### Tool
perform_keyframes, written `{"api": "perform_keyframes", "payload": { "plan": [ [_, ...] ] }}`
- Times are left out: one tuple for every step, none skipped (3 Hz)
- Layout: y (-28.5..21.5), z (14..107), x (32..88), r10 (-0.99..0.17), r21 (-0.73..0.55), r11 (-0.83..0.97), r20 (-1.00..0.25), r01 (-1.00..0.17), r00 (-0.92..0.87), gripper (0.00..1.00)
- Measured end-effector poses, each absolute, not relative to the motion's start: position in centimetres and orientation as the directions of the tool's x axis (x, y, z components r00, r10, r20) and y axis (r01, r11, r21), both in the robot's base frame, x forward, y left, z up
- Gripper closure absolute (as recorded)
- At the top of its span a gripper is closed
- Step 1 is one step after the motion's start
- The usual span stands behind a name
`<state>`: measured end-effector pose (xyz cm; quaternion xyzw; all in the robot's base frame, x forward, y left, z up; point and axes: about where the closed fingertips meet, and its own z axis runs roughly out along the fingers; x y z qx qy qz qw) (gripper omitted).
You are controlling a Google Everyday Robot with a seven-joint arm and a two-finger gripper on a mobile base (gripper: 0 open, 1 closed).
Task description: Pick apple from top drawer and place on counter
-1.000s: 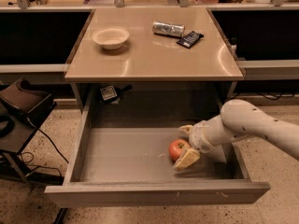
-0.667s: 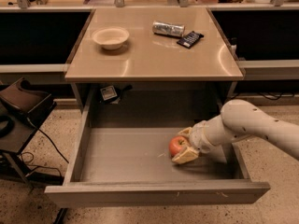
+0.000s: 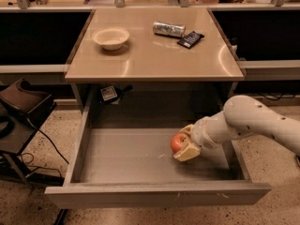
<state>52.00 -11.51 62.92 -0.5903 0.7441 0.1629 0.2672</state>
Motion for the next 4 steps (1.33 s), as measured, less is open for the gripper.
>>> {"api": "perform_keyframes", "payload": {
  "plan": [
    [-12.7, 68.8, 52.5, -0.808, -0.139, 0.318, -0.557, -0.938, -0.192, 1.00],
    [-14.4, 74.8, 54.4, -0.818, -0.174, 0.384, -0.520, -0.907, -0.247, 1.00],
    [-16.7, 79.0, 57.7, -0.807, -0.176, 0.449, -0.501, -0.876, -0.312, 1.00],
    [-18.6, 81.5, 61.9, -0.787, -0.170, 0.500, -0.498, -0.849, -0.364, 1.00]
  ]
}}
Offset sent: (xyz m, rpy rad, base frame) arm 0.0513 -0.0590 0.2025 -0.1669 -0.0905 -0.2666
